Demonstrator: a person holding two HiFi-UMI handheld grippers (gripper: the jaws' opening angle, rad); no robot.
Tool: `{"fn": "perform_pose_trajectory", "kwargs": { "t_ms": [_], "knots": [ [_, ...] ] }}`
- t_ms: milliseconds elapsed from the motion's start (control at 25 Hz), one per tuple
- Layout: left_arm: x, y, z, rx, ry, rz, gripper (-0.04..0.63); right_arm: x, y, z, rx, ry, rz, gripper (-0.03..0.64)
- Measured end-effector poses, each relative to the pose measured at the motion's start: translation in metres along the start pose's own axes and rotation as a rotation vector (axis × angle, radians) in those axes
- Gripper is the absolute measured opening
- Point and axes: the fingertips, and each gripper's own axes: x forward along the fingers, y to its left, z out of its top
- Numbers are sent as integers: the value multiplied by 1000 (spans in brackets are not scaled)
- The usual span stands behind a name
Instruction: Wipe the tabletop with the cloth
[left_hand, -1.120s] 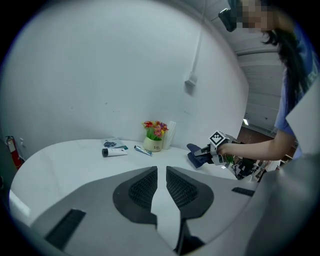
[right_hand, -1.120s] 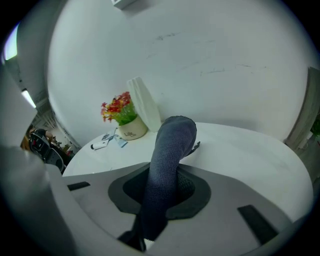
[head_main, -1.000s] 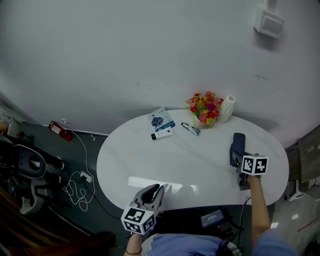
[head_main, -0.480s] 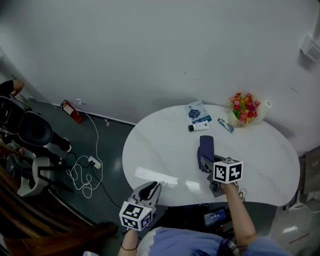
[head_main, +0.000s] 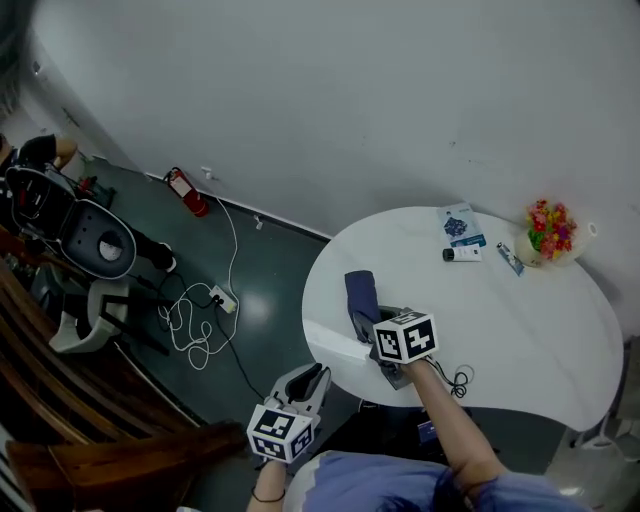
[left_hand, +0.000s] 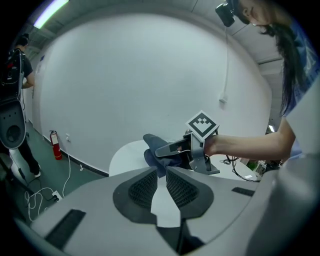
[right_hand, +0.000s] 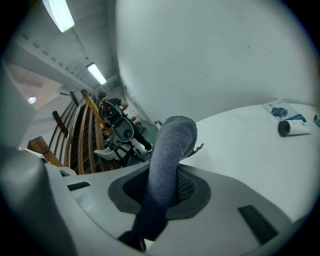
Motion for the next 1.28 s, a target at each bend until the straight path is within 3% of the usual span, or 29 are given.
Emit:
{"fn": "perform_pose_trajectory", "kwargs": {
  "t_ms": [280, 520, 880, 1280],
  "knots": [
    [-48, 26, -21, -36, 3, 86, 61, 68, 53, -20, -107, 97, 74, 71],
    [-66, 36, -45, -67, 23, 100, 61, 77, 46, -40, -89, 140, 12, 71],
    [-21, 3, -20, 27, 14, -56, 61, 7, -37, -57, 4, 111, -156, 71],
    [40, -93, -2, 122, 41, -216, 61, -126, -154, -85, 114, 35, -330, 71]
  ]
}}
